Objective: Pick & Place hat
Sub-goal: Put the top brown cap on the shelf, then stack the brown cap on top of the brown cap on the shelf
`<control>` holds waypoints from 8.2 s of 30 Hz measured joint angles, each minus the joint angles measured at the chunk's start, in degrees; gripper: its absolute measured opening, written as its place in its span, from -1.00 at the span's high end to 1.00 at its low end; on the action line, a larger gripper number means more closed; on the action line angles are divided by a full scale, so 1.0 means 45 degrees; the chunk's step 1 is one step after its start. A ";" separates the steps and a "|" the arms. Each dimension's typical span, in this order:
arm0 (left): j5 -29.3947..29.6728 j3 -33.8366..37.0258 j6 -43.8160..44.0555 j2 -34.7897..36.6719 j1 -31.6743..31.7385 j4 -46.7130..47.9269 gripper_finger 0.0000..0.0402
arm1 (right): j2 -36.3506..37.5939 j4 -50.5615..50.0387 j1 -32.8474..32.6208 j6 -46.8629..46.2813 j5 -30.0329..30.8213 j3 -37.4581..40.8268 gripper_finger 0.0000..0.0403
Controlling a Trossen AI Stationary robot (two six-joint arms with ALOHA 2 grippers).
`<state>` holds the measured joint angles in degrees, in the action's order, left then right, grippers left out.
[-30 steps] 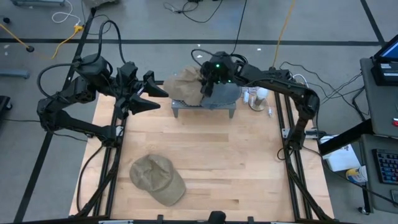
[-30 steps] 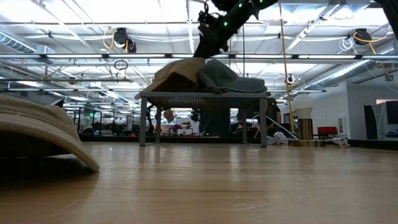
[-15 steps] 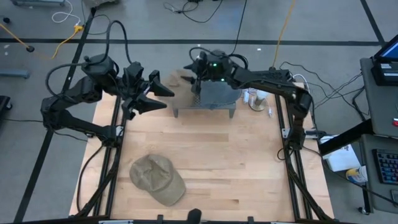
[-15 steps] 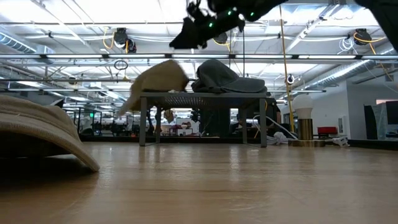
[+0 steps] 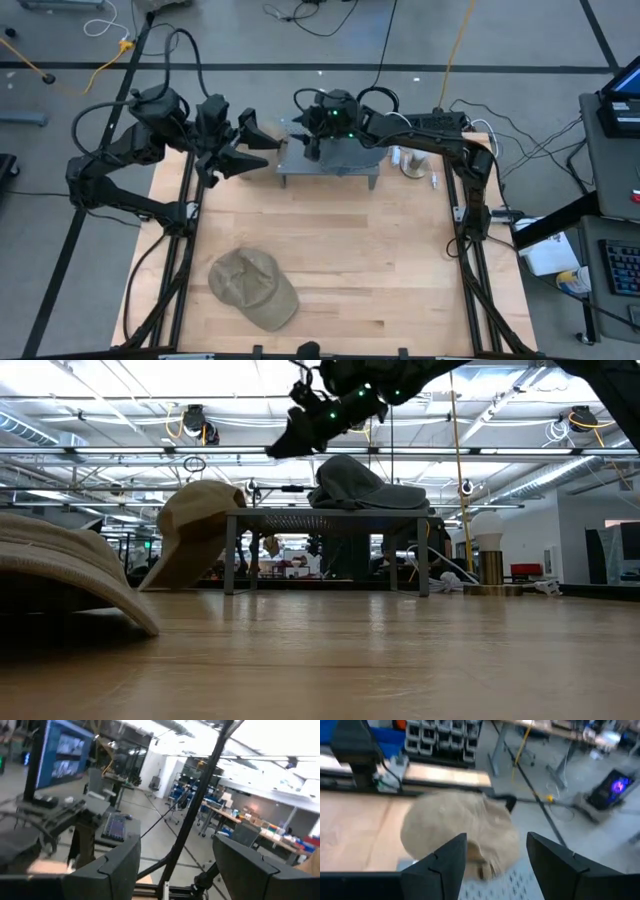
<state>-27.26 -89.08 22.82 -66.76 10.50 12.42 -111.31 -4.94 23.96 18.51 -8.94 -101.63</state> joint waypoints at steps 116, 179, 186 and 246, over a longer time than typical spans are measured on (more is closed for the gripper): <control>1.5436 0.0010 1.3093 -0.5950 0.2044 0.7487 0.91 | 0.9894 -0.6466 -0.0182 0.1046 0.1270 0.0012 0.01; 0.7973 -0.3181 0.5102 -0.4856 0.0767 0.9295 -0.27 | 0.9903 -0.7161 -0.0182 0.1052 0.1294 0.0012 0.01; 0.5908 -0.3186 0.4172 -0.3973 0.0753 1.1337 -0.27 | 0.9903 -0.7161 -0.0182 0.1052 0.1299 0.0012 0.01; 0.4347 0.4490 1.5287 -0.3264 -0.7769 1.3443 -0.27 | 0.9903 -0.8822 -0.0182 -0.0872 0.1299 0.0007 0.01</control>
<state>-7.70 -68.88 91.62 -81.45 -24.46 72.91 -66.74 -44.64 23.14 14.59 -3.09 -101.60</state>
